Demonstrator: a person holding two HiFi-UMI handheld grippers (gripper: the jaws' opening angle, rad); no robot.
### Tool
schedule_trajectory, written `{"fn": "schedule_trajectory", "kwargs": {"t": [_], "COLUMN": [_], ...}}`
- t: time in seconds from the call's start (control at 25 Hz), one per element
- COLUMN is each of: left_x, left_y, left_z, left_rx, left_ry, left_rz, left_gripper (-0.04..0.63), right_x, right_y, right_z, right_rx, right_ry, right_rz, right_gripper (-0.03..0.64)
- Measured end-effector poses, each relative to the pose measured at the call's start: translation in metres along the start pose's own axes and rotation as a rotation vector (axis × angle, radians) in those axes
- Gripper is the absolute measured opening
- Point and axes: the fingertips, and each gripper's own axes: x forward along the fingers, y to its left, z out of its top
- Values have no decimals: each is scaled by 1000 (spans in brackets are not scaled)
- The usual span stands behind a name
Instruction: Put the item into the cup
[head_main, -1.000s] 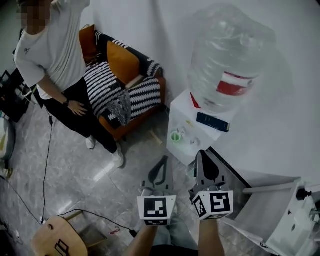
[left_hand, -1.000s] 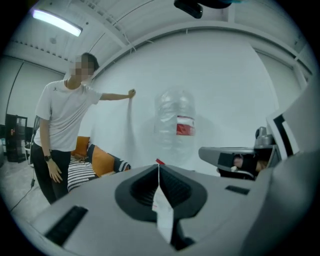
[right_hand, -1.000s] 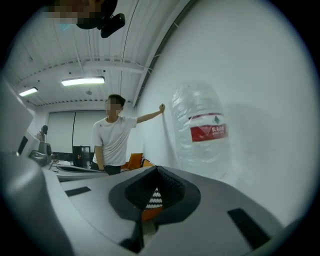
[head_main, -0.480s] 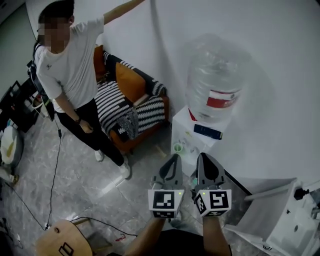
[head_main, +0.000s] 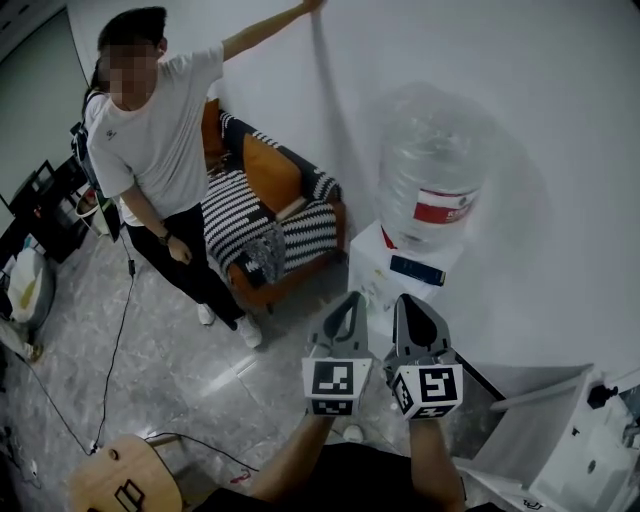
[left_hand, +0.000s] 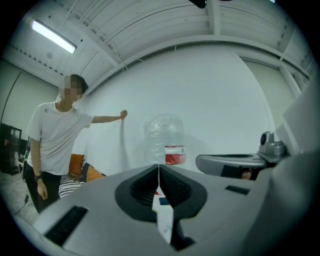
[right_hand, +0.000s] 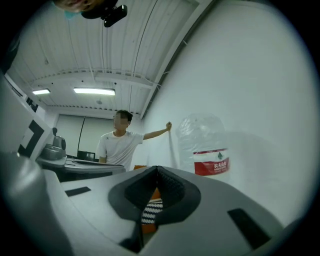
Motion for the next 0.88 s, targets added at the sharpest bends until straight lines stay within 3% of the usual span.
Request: {"fn": "schedule_trajectory", "kwargs": {"t": [0.88], "left_x": [6], "left_y": [-8], "left_z": [6], "left_rx": [42], "left_ry": [-10], "left_rz": [-5], "left_gripper": [14], "right_x": [8], "right_y": [-1], "right_z": [1], "right_rx": [12], "right_ry": [-6], "right_rz": [36], "right_gripper": [9]}}
